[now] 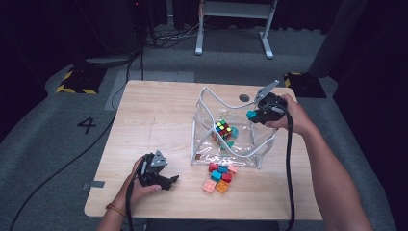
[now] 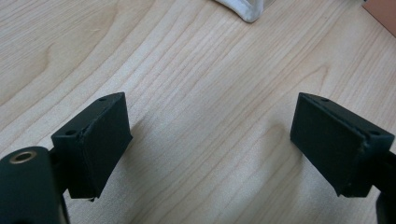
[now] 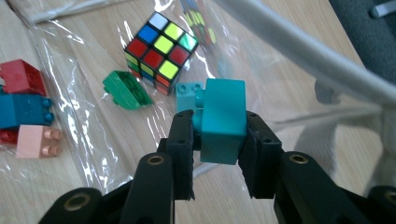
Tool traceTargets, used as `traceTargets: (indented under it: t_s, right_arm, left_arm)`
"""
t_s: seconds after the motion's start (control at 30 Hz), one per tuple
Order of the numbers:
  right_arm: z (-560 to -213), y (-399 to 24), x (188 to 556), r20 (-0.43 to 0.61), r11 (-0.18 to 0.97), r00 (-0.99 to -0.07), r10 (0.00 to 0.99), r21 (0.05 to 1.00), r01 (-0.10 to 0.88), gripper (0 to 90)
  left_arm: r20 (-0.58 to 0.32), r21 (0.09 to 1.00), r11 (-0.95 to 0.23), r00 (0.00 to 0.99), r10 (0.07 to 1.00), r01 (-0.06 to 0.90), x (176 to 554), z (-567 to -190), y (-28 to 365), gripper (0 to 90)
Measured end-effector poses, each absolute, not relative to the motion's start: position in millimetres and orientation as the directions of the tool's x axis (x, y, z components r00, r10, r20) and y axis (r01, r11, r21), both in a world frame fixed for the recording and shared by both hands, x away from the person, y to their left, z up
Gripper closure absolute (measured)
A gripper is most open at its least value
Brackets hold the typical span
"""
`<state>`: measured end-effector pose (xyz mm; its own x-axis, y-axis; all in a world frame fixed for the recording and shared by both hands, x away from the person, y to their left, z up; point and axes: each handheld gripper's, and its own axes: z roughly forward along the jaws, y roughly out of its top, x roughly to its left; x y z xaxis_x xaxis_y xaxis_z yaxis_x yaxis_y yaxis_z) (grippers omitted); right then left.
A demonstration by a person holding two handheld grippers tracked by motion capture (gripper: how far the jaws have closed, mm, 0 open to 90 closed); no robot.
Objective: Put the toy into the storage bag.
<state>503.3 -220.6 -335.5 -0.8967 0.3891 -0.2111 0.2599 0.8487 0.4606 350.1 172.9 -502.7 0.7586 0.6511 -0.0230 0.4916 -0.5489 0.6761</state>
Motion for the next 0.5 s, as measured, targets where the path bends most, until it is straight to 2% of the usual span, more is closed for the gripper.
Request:
traceTargets:
  t_s: [0.3, 0.5]
  right_arm:
    - [-330, -236, 501, -0.229, 0.868, -0.888, 0.399, 0.408, 0.284, 68.0]
    - [-329, -241, 497, -0.226, 0.852, -0.887, 0.403, 0.446, 0.274, 67.5]
  left_arm:
    - [-0.024, 0.675, -0.549, 0.759, 0.651, 0.492, 350, -503, 173, 12.2]
    - [-0.022, 0.675, -0.551, 0.759, 0.650, 0.491, 350, -503, 173, 12.2]
